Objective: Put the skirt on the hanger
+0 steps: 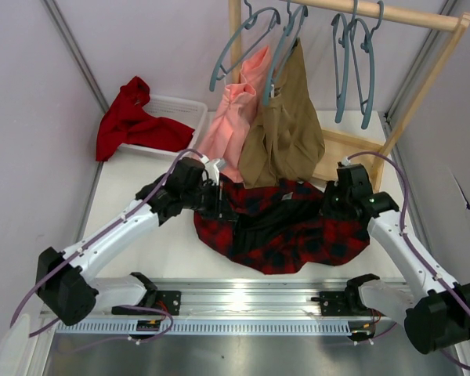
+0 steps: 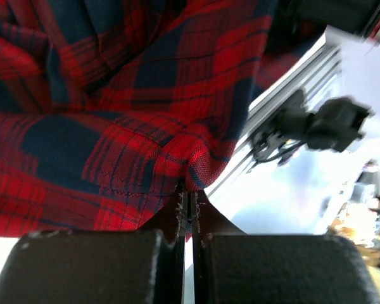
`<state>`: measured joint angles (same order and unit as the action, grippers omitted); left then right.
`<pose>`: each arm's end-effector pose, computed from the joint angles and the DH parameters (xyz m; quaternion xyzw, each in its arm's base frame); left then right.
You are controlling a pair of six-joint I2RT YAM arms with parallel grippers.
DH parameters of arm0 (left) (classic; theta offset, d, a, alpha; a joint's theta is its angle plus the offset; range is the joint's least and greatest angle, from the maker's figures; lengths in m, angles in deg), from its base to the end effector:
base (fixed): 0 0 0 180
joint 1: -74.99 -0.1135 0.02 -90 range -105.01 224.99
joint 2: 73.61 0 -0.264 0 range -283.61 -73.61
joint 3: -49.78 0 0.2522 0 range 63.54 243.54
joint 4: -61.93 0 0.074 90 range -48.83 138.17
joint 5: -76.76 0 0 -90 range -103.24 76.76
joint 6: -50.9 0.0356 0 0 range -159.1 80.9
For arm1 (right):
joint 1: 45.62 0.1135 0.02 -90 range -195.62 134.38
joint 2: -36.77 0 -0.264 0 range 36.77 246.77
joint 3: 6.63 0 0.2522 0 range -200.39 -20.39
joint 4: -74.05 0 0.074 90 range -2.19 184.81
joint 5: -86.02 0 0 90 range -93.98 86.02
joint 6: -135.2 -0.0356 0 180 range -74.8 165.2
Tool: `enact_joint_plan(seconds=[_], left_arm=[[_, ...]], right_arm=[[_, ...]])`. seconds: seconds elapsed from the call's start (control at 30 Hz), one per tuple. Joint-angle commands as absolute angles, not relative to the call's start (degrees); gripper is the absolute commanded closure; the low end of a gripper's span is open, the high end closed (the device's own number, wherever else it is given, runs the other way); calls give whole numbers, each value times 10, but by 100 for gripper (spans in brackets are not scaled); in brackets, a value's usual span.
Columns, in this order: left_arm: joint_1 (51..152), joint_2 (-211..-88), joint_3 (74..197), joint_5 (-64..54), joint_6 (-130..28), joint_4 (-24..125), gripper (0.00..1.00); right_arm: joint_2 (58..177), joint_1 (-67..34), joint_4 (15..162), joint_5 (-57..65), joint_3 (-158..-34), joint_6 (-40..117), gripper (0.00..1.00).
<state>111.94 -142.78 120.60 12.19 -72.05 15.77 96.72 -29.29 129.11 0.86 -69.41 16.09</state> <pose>0.1937 -0.1649 0.2931 0.1164 0.8961 -0.3824 0.1928 0.1976 0.0610 0.2679 0.0916 0.9410 0.1618 0.2829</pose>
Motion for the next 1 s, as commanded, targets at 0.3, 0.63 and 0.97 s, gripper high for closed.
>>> enact_joint_plan(seconds=[0.3,0.63,0.97], left_arm=[[1045,-1445,1151,171,-819,294,100],[1043,-1451,1162,156,-767,266,100],[1043,-1444,1167,151,-730,255,100]], right_arm=[[905,-180,1387,53,-849,217,14],[870,-72,1361,-18,-976,180,13],[1054,-67,1434,-303,-1301,279,8]])
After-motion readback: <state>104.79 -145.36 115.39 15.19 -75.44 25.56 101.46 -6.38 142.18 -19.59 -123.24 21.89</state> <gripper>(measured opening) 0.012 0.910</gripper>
